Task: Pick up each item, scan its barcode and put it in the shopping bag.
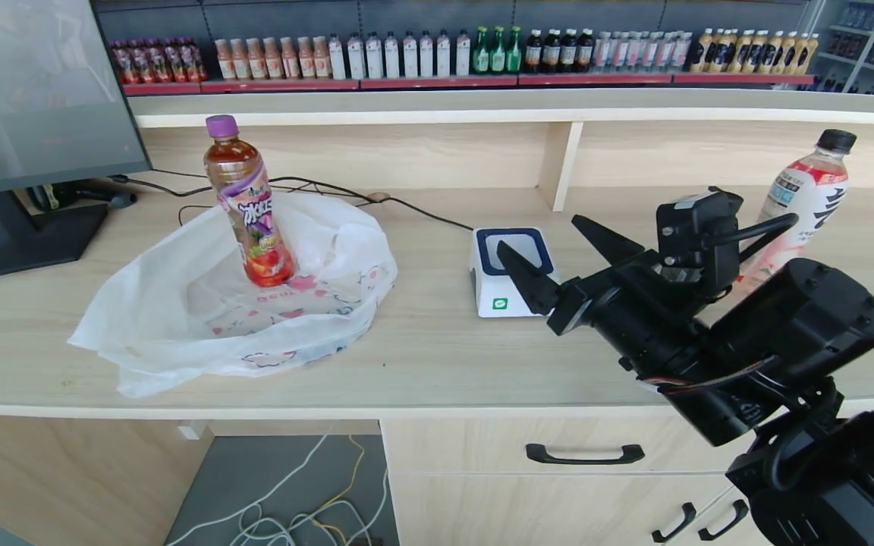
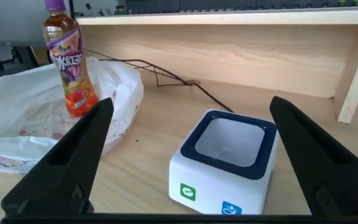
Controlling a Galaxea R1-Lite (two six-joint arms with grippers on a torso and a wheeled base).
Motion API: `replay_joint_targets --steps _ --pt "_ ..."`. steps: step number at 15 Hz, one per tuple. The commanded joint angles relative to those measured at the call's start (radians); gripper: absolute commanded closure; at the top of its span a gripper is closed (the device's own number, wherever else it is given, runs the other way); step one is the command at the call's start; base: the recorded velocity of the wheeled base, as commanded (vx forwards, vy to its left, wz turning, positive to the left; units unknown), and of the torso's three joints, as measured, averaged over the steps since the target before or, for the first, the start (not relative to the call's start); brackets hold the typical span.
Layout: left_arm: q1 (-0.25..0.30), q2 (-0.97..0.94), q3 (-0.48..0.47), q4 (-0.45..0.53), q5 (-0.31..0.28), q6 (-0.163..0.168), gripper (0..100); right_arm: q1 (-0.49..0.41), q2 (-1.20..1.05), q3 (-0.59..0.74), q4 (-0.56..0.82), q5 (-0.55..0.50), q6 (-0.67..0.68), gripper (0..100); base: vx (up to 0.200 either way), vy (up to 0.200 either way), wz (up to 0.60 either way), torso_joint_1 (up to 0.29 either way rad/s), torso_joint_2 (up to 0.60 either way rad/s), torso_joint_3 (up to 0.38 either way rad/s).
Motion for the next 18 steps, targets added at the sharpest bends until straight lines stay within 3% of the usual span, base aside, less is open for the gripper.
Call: replay_joint_targets --steps 1,7,12,13,15,18 --pt "0.001 0.000 0.000 0.000 0.000 0.000 0 -0.003 -0.020 0.012 -0.001 -0.001 0.000 0 0.000 0.000 0.00 0.000 0.00 0.000" --pt "0.001 0.000 0.000 0.000 -0.001 0.000 0 -0.036 -0.039 0.043 -0.001 -0.002 0.000 0 0.000 0.000 0.00 0.000 0.00 0.000" --pt "0.001 0.000 0.000 0.000 0.000 -0.002 0 -0.245 -0.117 0.157 -0.001 -0.002 0.000 0 0.000 0.000 0.00 0.000 0.00 0.000" --pt "0.001 0.000 0.000 0.000 -0.001 0.000 0 -0.282 -0.189 0.250 -0.001 -0.002 0.000 0 0.000 0.000 0.00 0.000 0.00 0.000" --pt "0.001 0.000 0.000 0.000 0.000 0.000 0 -0.289 -0.253 0.387 -0.001 -0.005 -0.003 0 0.000 0.000 0.00 0.000 0.00 0.000" --pt "0.001 0.000 0.000 0.000 -0.001 0.000 0 -0.369 -0.261 0.419 -0.001 -0.005 -0.003 0 0.000 0.000 0.00 0.000 0.00 0.000"
